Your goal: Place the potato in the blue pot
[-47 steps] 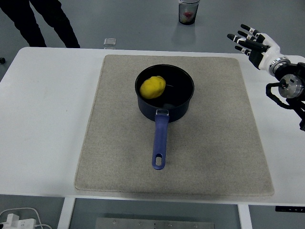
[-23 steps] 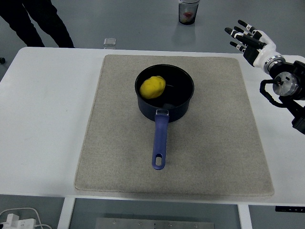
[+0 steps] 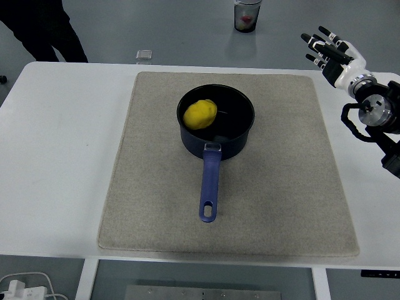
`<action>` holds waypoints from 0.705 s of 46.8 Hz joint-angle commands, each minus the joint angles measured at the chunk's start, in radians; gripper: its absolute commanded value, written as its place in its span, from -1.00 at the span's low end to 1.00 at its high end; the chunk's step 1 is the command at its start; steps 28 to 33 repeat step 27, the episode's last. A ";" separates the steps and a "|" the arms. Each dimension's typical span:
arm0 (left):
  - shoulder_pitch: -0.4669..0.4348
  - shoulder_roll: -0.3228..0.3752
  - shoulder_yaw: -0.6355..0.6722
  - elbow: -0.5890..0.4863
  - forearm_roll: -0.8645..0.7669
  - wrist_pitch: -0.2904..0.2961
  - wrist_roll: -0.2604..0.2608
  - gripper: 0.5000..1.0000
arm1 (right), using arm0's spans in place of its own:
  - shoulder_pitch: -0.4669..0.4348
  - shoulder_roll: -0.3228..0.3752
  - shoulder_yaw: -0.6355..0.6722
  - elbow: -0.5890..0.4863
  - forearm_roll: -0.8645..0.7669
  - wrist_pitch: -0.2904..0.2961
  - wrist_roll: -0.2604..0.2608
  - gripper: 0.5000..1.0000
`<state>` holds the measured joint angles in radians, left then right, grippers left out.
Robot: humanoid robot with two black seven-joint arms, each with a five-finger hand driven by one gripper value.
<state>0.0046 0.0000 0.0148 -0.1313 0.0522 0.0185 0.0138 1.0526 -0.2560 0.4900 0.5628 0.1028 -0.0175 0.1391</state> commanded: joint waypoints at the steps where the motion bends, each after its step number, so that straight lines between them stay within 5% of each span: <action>1: 0.000 0.000 0.001 0.001 0.000 0.000 0.000 0.99 | 0.000 0.004 0.013 0.000 -0.002 0.001 -0.001 0.71; 33: 0.000 0.000 0.001 0.001 0.000 0.000 0.000 0.99 | -0.031 -0.002 0.016 0.000 -0.005 0.001 0.020 0.71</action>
